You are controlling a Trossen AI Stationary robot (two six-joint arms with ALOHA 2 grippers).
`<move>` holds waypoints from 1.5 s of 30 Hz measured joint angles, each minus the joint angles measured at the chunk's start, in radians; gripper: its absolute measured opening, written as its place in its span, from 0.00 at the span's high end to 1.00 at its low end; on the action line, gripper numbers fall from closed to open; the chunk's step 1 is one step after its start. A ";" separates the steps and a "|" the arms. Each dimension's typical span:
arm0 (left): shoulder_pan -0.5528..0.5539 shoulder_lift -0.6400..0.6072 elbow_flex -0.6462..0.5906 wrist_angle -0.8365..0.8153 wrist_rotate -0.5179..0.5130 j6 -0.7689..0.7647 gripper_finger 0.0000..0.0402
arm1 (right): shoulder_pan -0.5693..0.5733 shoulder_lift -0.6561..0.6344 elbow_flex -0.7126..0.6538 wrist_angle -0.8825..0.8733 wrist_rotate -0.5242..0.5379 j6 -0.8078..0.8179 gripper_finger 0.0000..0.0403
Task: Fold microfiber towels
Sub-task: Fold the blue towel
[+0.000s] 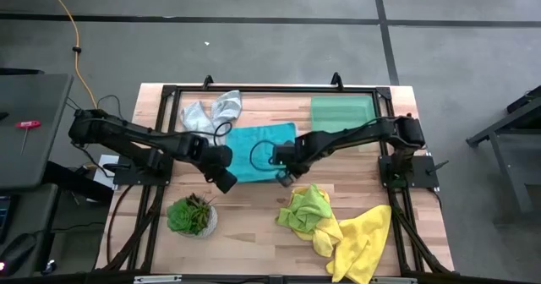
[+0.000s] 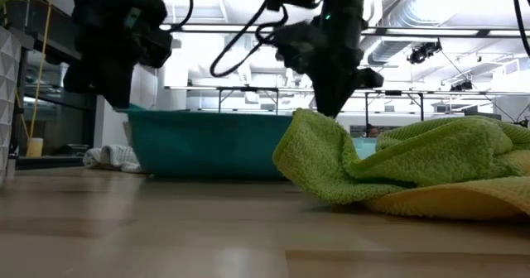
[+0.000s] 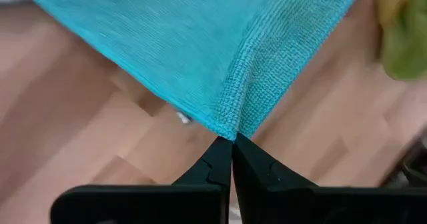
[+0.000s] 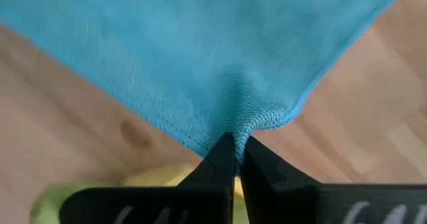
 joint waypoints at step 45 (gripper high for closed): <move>0.402 0.080 -0.044 0.100 -0.338 0.227 0.84 | -0.296 0.066 0.000 0.150 0.319 -0.018 0.67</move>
